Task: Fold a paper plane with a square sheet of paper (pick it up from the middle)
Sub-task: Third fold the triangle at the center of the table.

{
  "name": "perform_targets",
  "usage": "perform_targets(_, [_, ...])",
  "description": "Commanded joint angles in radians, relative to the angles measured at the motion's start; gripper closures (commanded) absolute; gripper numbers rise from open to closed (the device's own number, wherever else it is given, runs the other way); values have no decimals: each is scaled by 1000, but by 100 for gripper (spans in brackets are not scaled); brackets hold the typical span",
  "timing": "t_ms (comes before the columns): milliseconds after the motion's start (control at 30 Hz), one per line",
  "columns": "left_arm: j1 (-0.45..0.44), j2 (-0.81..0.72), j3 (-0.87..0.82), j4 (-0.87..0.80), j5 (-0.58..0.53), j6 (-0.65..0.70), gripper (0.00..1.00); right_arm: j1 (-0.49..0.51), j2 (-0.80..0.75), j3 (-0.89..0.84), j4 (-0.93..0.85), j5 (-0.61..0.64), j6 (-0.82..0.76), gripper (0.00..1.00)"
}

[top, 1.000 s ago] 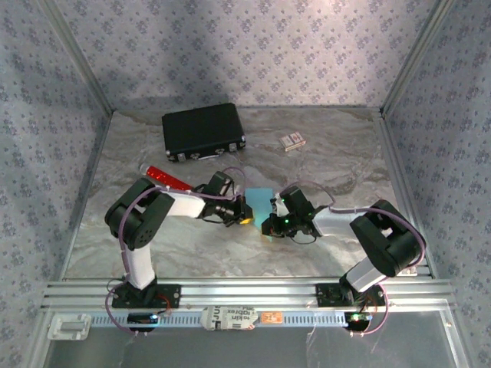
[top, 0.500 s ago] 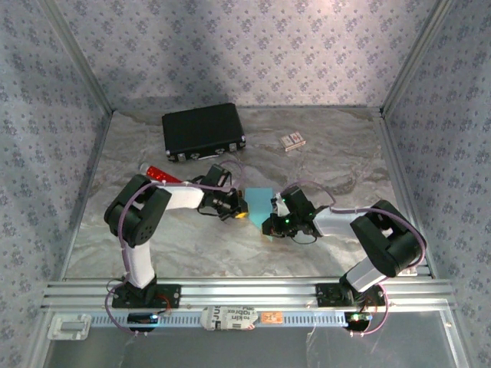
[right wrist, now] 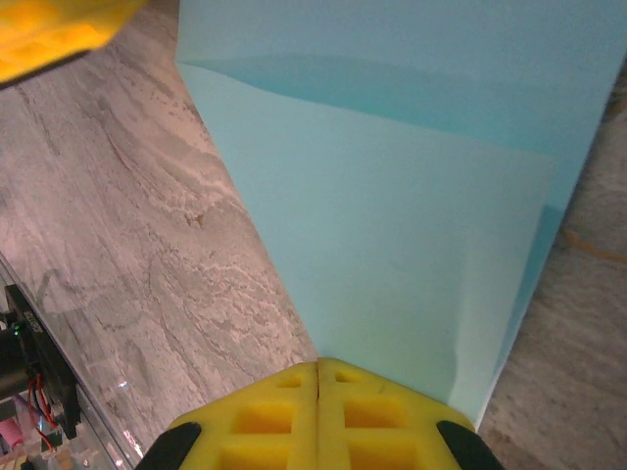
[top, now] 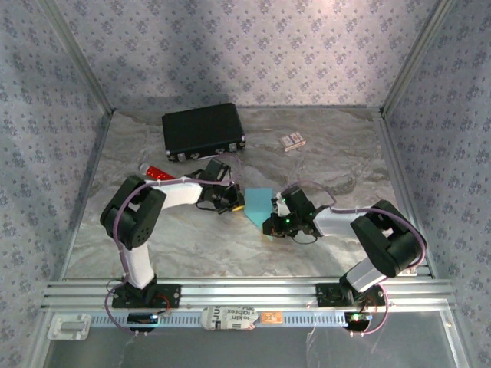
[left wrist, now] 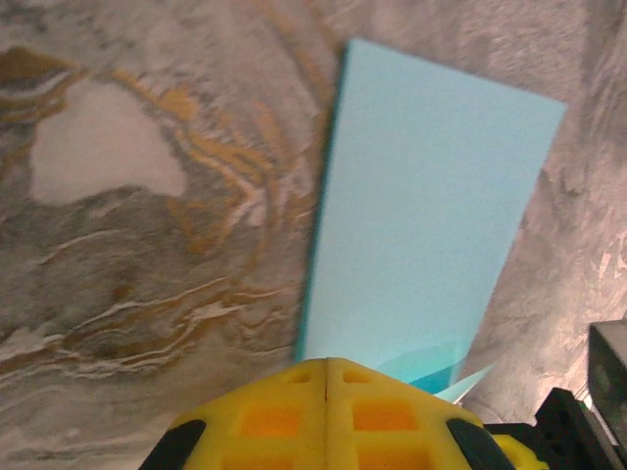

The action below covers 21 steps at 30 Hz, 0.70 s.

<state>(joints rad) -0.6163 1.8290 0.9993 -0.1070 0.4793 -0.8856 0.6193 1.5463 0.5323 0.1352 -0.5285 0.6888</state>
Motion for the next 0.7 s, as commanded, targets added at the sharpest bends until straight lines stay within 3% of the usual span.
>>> perform_targets(0, [-46, -45, 27, -19, -16, 34, 95, -7, 15, -29, -109, 26, -2, 95])
perform_targets(267, [-97, 29, -13, 116, 25, -38, 96, -9, 18, -28, -108, 28, 2, 95])
perform_targets(667, [-54, 84, -91, 121, 5, -10, 98, -15, -42, 26, -121, -14, 2, 94])
